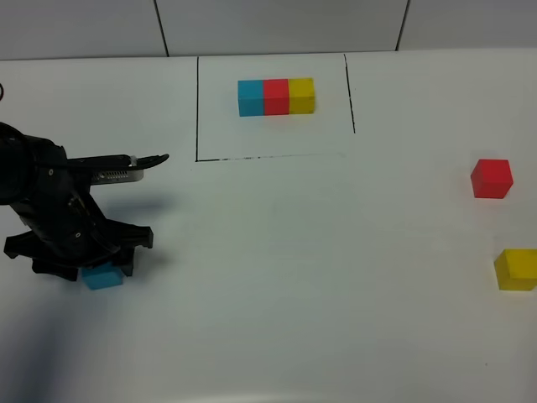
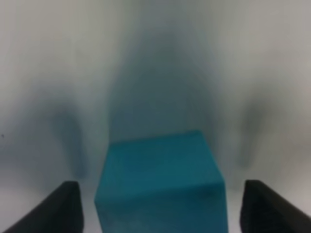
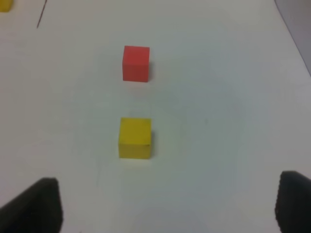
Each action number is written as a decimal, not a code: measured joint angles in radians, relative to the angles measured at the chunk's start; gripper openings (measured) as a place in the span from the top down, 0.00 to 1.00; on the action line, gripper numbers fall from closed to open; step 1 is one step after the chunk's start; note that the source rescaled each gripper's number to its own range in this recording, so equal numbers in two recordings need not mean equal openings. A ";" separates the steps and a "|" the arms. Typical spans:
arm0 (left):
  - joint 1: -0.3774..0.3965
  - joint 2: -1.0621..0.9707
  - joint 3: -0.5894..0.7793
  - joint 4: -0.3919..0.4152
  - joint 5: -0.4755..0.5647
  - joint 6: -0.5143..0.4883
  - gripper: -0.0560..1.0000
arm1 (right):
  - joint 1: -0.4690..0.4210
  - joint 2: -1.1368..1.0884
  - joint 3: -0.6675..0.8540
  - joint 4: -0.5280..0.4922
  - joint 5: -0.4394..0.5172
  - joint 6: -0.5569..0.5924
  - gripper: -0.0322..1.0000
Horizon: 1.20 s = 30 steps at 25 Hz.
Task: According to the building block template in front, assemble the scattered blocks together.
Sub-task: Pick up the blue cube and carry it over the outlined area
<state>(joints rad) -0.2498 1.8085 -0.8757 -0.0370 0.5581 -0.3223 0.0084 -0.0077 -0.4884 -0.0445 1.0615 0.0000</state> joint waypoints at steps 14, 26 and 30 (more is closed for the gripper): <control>0.000 0.002 -0.012 0.003 0.006 0.177 0.94 | 0.000 0.000 0.000 0.000 0.000 0.000 0.23; -0.041 0.030 -0.323 -0.002 0.275 0.697 0.94 | 0.000 0.000 0.000 0.000 0.000 0.000 0.25; -0.119 0.097 -0.443 -0.015 0.336 0.829 0.94 | 0.000 0.000 0.000 0.000 0.000 0.000 0.26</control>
<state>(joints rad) -0.3683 1.9054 -1.3187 -0.0515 0.8942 0.5063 0.0084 -0.0077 -0.4884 -0.0445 1.0615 0.0000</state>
